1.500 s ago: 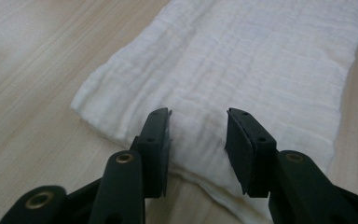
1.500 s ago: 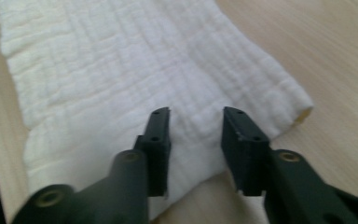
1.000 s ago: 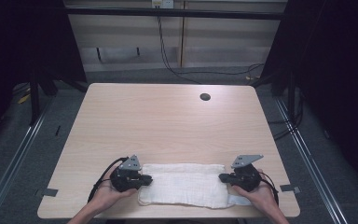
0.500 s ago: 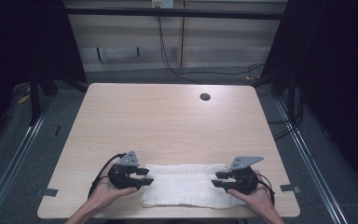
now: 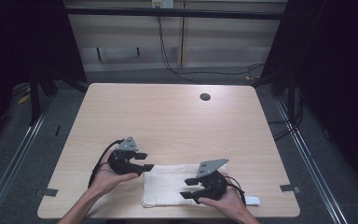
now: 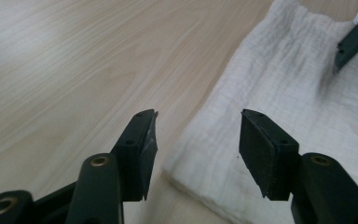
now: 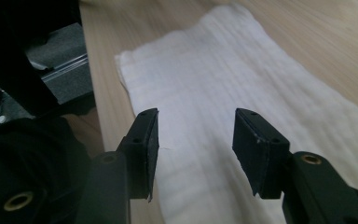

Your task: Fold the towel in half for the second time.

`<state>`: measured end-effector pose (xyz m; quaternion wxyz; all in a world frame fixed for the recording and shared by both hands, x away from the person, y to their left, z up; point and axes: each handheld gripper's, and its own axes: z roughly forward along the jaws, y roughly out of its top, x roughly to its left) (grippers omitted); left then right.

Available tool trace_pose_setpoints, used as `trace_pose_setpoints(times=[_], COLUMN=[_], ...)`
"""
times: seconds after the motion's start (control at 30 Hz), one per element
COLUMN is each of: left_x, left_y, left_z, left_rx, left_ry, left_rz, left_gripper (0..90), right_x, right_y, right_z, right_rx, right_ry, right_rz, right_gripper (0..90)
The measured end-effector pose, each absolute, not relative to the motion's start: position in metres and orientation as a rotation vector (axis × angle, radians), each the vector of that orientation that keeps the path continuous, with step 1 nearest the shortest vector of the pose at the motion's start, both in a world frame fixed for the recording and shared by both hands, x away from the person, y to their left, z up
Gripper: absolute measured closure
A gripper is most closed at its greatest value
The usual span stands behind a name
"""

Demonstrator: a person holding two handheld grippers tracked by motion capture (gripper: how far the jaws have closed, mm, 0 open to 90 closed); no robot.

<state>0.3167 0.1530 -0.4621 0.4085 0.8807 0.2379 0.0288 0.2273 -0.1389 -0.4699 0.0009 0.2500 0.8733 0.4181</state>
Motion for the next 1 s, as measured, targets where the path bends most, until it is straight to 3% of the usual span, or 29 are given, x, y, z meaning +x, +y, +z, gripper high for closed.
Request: trace_pose_setpoints(times=[0.6,1.0], left_x=[0.326,0.328], left_y=[0.179,0.182], left_z=[-0.479,-0.483], left_rx=[2.214,2.241], left_ry=[0.7,0.683], left_rz=[0.116,0.112], left_gripper=[42.9,41.2], right_x=[0.24,0.238], right_y=[-0.029,-0.017], right_z=[-0.473,-0.495], right_rx=[0.499,0.458], right_ry=[2.932,2.948], right_rz=[1.315,1.247], right_gripper=[54.7,58.1])
